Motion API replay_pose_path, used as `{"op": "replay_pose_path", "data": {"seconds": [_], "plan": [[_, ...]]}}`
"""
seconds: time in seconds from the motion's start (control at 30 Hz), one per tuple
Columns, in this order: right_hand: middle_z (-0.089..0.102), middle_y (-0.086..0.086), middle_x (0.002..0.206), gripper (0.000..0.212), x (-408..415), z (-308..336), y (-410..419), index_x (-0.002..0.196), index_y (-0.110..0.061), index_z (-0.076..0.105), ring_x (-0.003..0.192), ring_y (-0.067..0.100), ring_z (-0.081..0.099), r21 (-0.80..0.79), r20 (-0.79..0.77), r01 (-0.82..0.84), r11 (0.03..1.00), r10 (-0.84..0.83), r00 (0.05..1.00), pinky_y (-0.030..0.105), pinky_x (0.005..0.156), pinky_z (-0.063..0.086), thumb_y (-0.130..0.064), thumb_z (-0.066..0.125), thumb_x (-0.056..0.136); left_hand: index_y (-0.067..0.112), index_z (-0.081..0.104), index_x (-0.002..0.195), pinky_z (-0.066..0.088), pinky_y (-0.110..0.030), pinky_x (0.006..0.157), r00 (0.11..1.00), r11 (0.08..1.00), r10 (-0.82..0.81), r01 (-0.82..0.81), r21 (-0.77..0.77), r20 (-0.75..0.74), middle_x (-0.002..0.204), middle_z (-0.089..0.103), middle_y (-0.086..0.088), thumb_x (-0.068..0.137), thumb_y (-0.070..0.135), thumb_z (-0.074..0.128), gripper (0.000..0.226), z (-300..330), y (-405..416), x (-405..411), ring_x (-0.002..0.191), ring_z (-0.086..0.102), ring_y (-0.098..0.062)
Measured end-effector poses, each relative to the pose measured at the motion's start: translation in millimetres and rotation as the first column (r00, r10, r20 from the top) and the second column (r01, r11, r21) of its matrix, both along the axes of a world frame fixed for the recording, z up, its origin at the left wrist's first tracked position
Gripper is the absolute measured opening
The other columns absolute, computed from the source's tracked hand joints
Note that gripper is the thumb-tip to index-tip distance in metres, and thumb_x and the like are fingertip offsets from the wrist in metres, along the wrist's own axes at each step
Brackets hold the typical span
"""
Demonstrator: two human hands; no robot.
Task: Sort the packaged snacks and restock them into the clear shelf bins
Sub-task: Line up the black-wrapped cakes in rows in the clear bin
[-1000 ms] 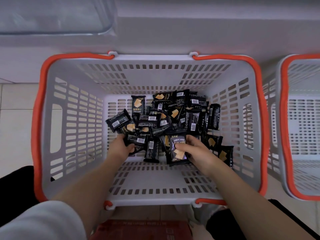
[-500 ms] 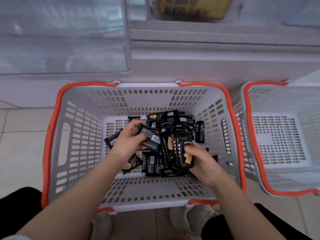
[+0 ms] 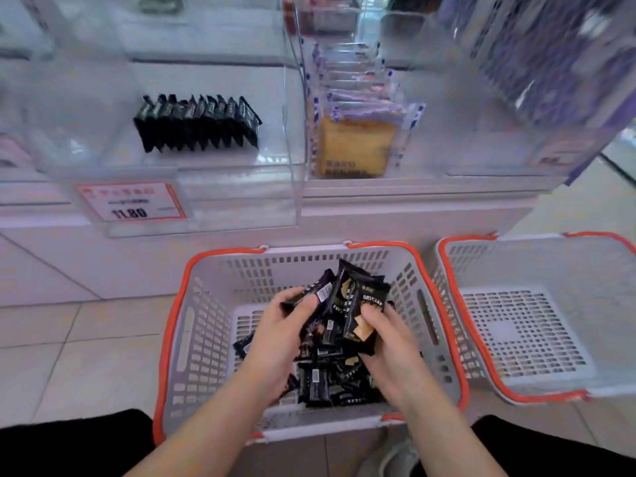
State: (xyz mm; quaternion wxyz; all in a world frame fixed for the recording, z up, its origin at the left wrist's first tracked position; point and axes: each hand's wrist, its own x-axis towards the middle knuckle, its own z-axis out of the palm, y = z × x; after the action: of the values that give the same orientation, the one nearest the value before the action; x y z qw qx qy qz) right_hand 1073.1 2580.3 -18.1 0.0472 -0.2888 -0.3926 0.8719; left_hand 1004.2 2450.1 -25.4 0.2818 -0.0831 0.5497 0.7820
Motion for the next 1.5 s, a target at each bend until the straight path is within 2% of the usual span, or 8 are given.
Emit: {"op": "replay_pose_path", "data": {"seconds": [0.17,0.4,0.53,0.63,0.7,0.97,1.3,1.5], "plan": [[0.068,0.011,0.112,0.043,7.6,14.4,-11.3,0.119,-0.009,0.059,0.103,0.023,0.064,0.018,-0.044,-0.08,0.997,0.081,0.996,0.04,0.093,0.049,-0.02,0.061,0.077,0.025,0.061,0.1,0.05,-0.017,0.068,0.94,0.942,-0.136,0.025,-0.335,-0.312,0.091,0.071,0.006,0.074,0.015,0.075,0.031,22.9,-13.3,3.7,0.083,0.068,-0.007],[0.069,0.003,0.089,0.033,12.2,41.1,-8.5,0.112,-0.011,0.058,0.08,0.017,0.066,0.218,-0.049,-0.242,0.945,0.258,0.965,0.026,0.074,0.055,-0.004,0.061,0.08,0.032,0.06,0.093,0.048,-0.01,0.064,0.867,0.866,-0.208,-0.052,-0.498,-0.452,0.088,0.07,0.009,0.071,0.015,0.077,0.032,57.0,-31.1,-8.0,0.077,0.065,0.001],[0.066,-0.018,0.104,0.039,12.0,84.3,22.8,0.104,-0.036,0.059,0.103,-0.001,0.06,0.816,0.093,-0.311,0.486,0.421,0.902,0.018,0.089,0.048,-0.01,0.072,0.077,0.034,0.054,0.09,0.055,-0.028,0.072,0.774,0.752,-0.453,0.066,-0.655,-0.443,0.089,0.068,0.007,0.069,0.022,0.078,0.034,83.8,-44.7,-33.1,0.076,0.067,-0.01],[0.049,-0.031,0.114,0.042,0.6,111.4,33.4,0.099,-0.05,0.048,0.114,-0.01,0.042,0.947,0.297,-0.312,-0.071,0.562,0.772,0.006,0.098,0.032,-0.024,0.072,0.078,0.026,0.059,0.089,0.056,-0.03,0.065,0.657,0.668,-0.641,0.224,-0.71,-0.396,0.078,0.069,0.005,0.069,0.031,0.077,0.028,101.3,-47.3,-47.4,0.065,0.066,-0.006],[0.035,-0.028,0.13,0.04,-9.9,117.3,31.1,0.097,-0.049,0.044,0.124,-0.006,0.032,0.94,0.34,-0.267,-0.21,0.587,0.735,0.007,0.102,0.024,-0.026,0.071,0.079,0.021,0.06,0.083,0.054,-0.032,0.062,0.628,0.662,-0.666,0.248,-0.708,-0.403,0.073,0.07,0.003,0.068,0.036,0.077,0.028,107.8,-45.5,-53.3,0.064,0.066,-0.008],[0.055,-0.014,0.127,0.033,-34.3,118.9,12.2,0.096,-0.043,0.044,0.114,-0.002,0.051,0.925,0.33,-0.374,-0.074,0.647,0.687,0.032,0.098,0.044,-0.026,0.068,0.081,0.021,0.064,0.086,0.054,-0.024,0.056,0.68,0.739,-0.581,0.211,-0.639,-0.447,0.077,0.071,0.003,0.072,0.032,0.073,0.02,113.0,-51.9,-64.0,0.067,0.067,-0.007],[0.064,-0.023,0.101,0.032,-53.1,124.0,-6.2,0.105,-0.037,0.045,0.095,-0.003,0.062,0.904,0.209,-0.393,0.167,0.628,0.75,0.02,0.076,0.052,-0.03,0.065,0.081,0.032,0.06,0.09,0.052,-0.017,0.07,0.781,0.985,-0.12,0.015,-0.173,-0.613,0.083,0.069,0.016,0.089,0.018,0.058,0.014,129.1,-60.0,-64.5,0.081,0.067,-0.004],[0.066,-0.008,0.06,0.012,-49.1,114.4,-19.6,0.084,-0.017,0.059,0.054,0.003,0.062,0.388,0.032,-0.272,0.881,0.281,0.959,0.024,0.062,0.043,-0.017,0.05,0.092,0.019,0.054,0.109,0.042,-0.018,0.097,-0.026,0.865,-0.321,-0.415,-0.282,-0.947,0.116,0.053,0.004,0.081,0.016,0.059,0.029,116.1,-76.4,-57.7,0.108,0.052,-0.01]]}}
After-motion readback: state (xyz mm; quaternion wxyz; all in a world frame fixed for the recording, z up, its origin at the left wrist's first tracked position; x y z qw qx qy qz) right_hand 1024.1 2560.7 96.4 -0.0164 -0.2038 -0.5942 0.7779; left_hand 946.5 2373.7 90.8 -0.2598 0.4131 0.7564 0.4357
